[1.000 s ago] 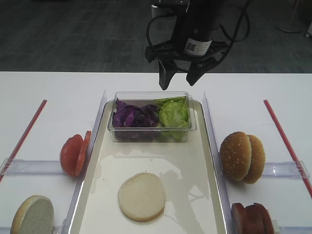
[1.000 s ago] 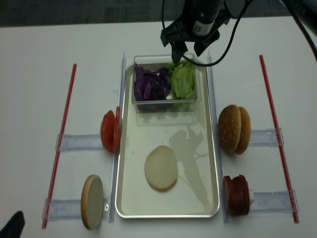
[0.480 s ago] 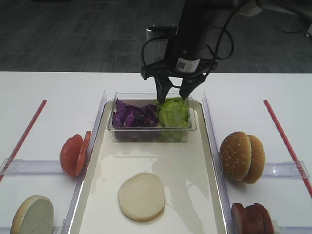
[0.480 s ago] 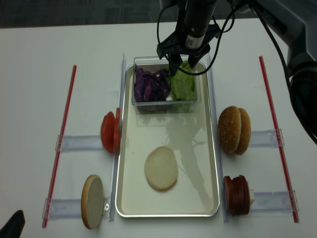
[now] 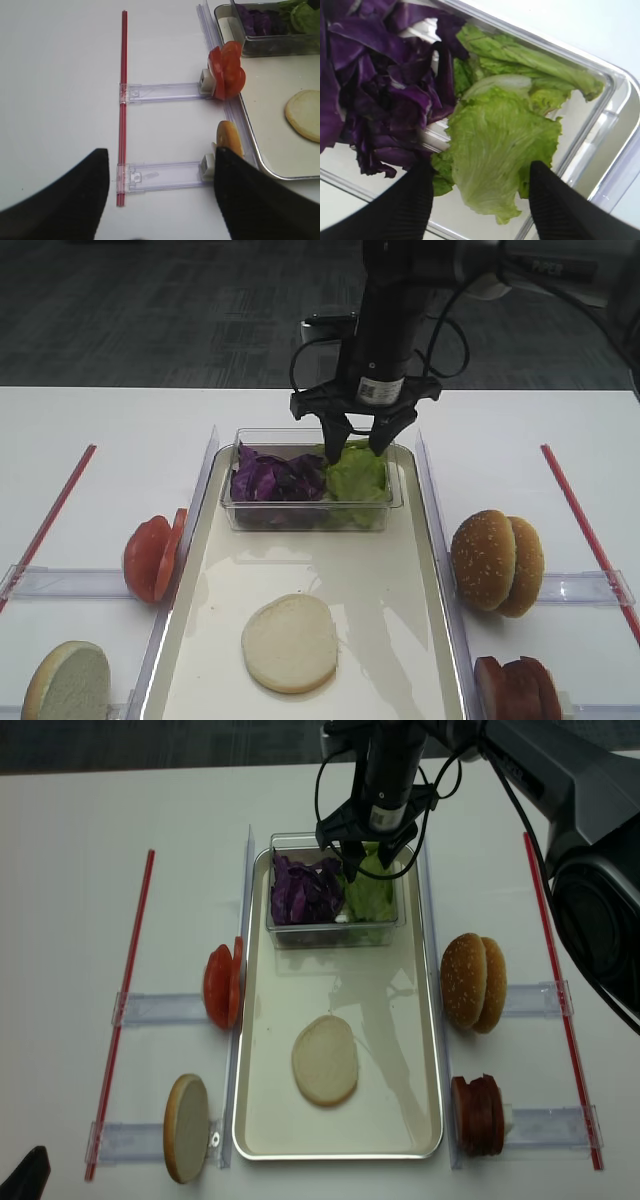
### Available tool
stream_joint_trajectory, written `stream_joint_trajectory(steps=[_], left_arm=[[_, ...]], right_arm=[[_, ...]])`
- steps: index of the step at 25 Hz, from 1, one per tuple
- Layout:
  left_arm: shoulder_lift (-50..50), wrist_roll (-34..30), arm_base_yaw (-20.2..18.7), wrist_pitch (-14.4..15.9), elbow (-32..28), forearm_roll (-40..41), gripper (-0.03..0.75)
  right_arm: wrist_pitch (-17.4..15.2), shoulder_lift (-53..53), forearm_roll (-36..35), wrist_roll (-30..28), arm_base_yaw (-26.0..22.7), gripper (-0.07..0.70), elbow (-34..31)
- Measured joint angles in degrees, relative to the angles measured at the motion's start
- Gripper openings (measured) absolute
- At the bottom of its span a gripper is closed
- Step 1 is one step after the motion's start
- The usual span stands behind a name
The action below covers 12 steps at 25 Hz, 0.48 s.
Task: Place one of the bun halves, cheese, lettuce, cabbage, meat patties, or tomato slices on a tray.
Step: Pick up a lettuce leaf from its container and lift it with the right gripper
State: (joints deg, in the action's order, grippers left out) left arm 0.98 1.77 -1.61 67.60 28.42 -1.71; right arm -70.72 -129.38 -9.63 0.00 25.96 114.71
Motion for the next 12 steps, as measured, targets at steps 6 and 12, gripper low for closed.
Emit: stream_joint_trajectory(steps=[6,12], left_arm=[[0.0,0.0,0.0,0.0,0.0,0.0,0.433],[0.0,0.0,0.0,0.0,0.0,0.0,0.433]], right_arm=[[0.0,-1.2,0.8,1.1,0.0,0.452,0.1],[0.0,-2.7,0.8,1.9,0.0,0.451,0.1]])
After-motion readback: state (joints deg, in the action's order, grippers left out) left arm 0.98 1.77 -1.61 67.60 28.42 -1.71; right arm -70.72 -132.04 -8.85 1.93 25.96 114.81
